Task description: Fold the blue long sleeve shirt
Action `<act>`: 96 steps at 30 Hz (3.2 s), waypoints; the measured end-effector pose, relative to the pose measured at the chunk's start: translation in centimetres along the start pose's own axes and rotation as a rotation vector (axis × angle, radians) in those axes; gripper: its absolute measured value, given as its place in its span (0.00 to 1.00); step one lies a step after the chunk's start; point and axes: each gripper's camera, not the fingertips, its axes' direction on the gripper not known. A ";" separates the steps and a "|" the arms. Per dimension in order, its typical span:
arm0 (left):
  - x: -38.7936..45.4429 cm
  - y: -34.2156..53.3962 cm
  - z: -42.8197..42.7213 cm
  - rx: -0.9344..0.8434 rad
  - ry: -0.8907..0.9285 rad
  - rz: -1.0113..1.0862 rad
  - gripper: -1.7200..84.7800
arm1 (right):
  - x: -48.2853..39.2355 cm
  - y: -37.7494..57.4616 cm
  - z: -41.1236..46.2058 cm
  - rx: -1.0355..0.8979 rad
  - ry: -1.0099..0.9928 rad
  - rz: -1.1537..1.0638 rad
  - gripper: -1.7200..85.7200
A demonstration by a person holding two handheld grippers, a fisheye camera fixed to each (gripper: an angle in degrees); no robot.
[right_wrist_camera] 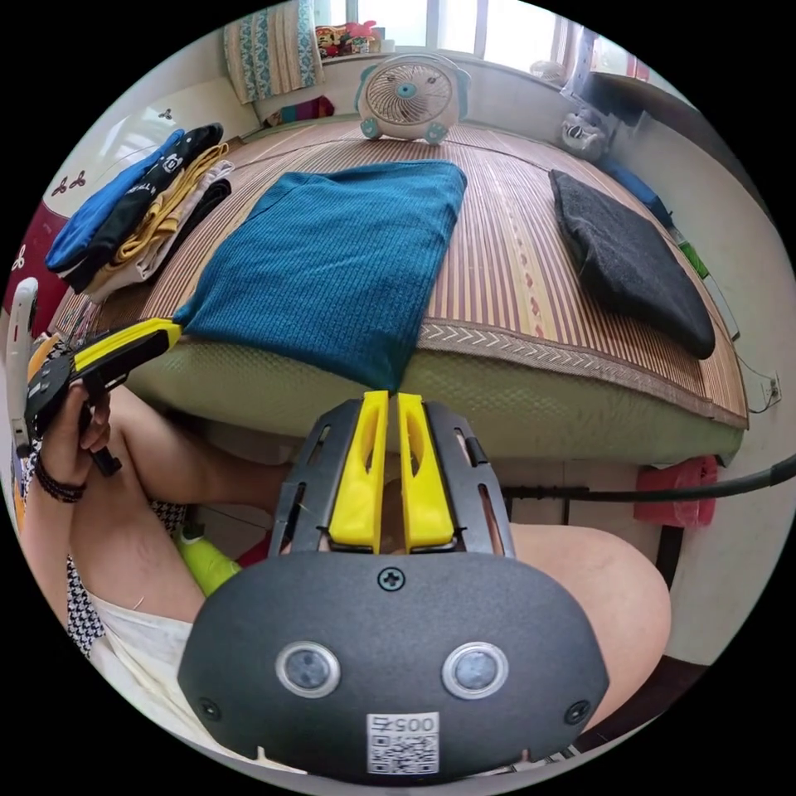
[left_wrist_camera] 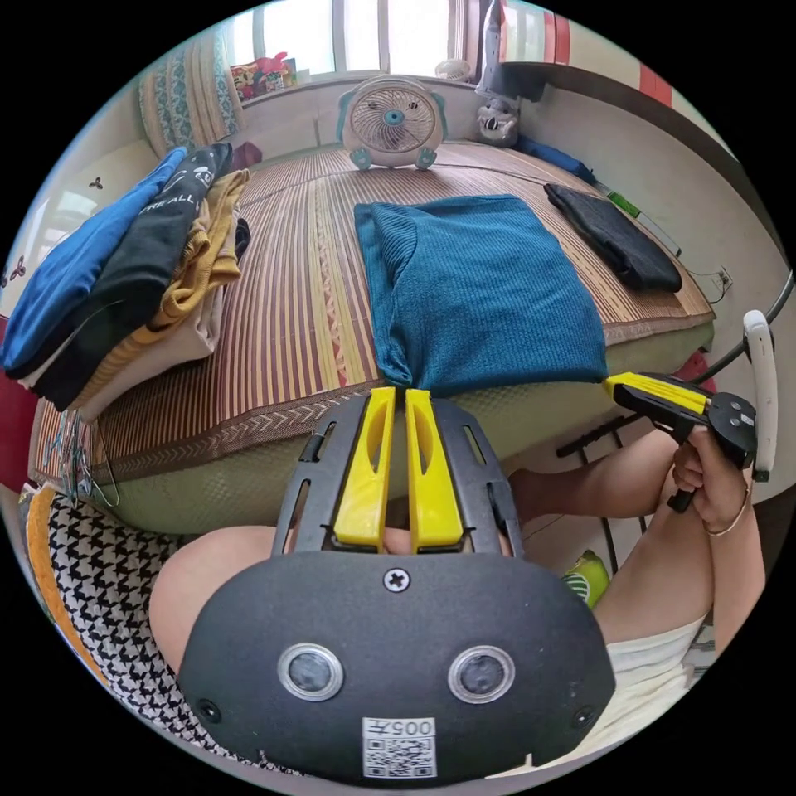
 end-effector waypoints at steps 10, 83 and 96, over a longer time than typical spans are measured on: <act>-0.6 1.0 -1.9 0.088 0.052 0.040 0.02 | 2.6 1.6 -1.1 0.104 -0.043 0.001 0.05; -2.9 -24.0 11.1 0.053 -0.039 -0.093 0.08 | 12.6 -29.2 13.9 0.142 -0.153 0.258 0.12; -5.5 -19.6 6.0 0.178 -0.022 -0.092 0.10 | 13.7 -29.0 14.6 0.119 -0.170 0.285 0.09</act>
